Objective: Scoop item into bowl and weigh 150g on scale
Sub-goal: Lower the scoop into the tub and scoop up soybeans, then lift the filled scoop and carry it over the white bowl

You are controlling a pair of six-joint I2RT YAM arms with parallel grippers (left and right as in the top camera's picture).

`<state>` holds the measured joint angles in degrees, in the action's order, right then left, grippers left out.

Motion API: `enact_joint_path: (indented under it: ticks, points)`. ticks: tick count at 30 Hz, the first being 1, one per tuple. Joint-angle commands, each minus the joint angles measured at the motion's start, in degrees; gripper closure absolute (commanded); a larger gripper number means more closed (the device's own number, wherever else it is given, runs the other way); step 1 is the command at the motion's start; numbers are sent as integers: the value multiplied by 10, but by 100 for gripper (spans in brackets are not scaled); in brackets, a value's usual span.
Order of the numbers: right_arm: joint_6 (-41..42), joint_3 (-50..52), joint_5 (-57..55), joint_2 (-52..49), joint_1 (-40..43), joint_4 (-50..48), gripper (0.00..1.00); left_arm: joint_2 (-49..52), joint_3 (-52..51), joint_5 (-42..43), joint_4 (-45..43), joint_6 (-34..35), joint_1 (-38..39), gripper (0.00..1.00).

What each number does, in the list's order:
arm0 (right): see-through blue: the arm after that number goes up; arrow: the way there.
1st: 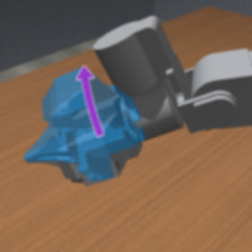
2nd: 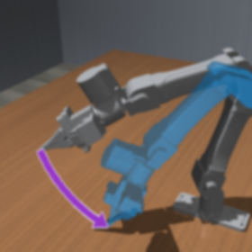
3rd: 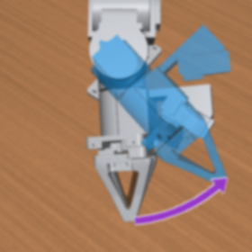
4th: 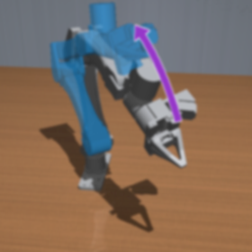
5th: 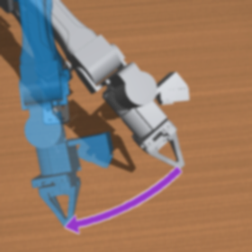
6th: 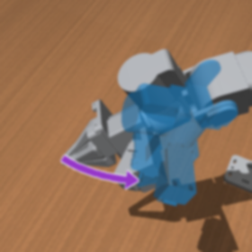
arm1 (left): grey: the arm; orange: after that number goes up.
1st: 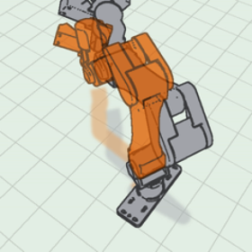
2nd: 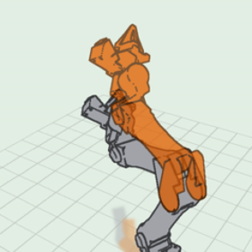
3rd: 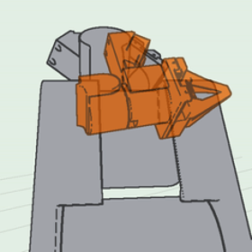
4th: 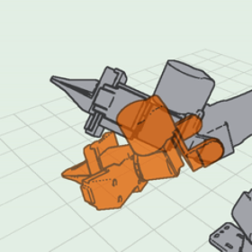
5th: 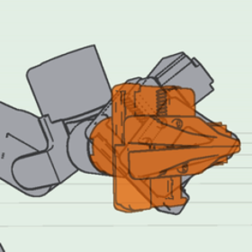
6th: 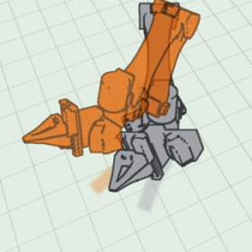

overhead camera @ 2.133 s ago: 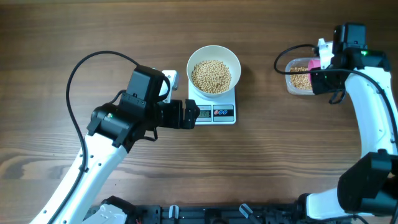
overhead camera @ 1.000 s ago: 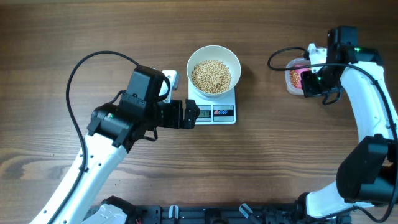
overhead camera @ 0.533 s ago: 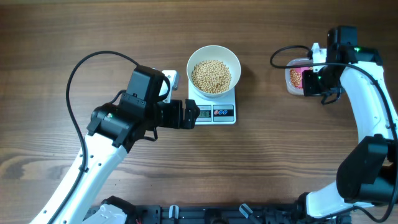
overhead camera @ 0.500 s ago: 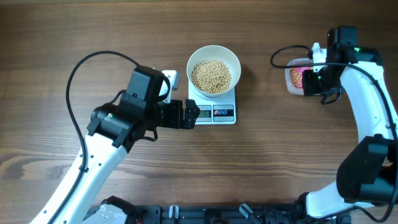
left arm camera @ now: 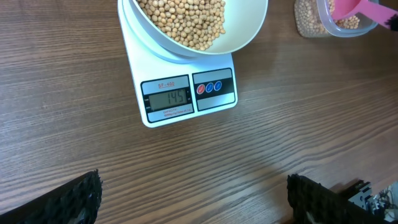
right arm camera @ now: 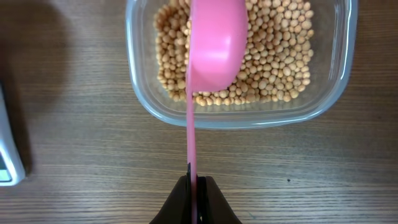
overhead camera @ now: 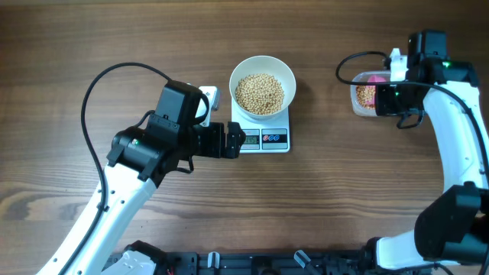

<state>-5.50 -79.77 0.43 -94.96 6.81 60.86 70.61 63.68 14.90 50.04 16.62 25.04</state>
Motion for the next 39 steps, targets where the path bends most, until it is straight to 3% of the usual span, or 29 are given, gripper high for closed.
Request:
enact_joint_path:
  ticks: [1, 11, 25, 39]
  points:
    - [12, -3, 16, 13, 0, -5, 96, 2, -2, 5, -1, -12, 3, 0]
    - [30, -3, 129, 13, 61, -5, 96, 2, -2, 5, -1, -12, 3, 0]
    - [29, -3, 393, 13, 212, 0, 96, 2, -2, 5, -1, -12, 3, 0]
    - [25, -3, 504, 13, 229, 1, 96, 2, -2, 5, -1, -12, 3, 0]
